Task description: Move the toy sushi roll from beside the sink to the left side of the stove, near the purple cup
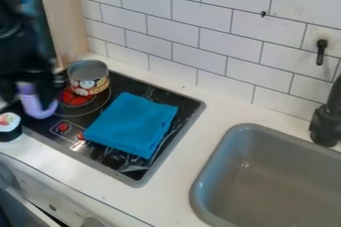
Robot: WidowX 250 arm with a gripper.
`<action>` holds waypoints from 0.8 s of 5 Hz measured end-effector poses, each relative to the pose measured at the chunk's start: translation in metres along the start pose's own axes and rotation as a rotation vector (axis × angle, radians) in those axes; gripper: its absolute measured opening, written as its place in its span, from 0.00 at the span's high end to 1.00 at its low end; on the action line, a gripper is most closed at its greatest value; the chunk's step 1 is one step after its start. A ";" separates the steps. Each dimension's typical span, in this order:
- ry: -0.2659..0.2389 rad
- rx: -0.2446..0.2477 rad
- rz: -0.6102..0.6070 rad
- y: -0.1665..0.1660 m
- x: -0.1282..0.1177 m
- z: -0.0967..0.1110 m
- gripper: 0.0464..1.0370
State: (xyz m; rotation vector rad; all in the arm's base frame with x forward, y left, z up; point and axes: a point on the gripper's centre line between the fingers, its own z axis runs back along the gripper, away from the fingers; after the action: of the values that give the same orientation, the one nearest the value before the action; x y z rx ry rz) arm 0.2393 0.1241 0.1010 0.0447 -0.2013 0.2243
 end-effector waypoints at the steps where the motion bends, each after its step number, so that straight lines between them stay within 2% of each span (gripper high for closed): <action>1: -0.009 -0.007 -0.143 -0.055 0.017 0.008 0.04; 2: 0.026 -0.064 -0.229 -0.102 0.017 -0.015 0.04; 4: 0.026 -0.069 -0.242 -0.108 0.017 -0.015 0.04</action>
State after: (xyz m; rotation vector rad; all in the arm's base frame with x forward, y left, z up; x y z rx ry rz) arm 0.2823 0.0235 0.0877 -0.0030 -0.1764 -0.0230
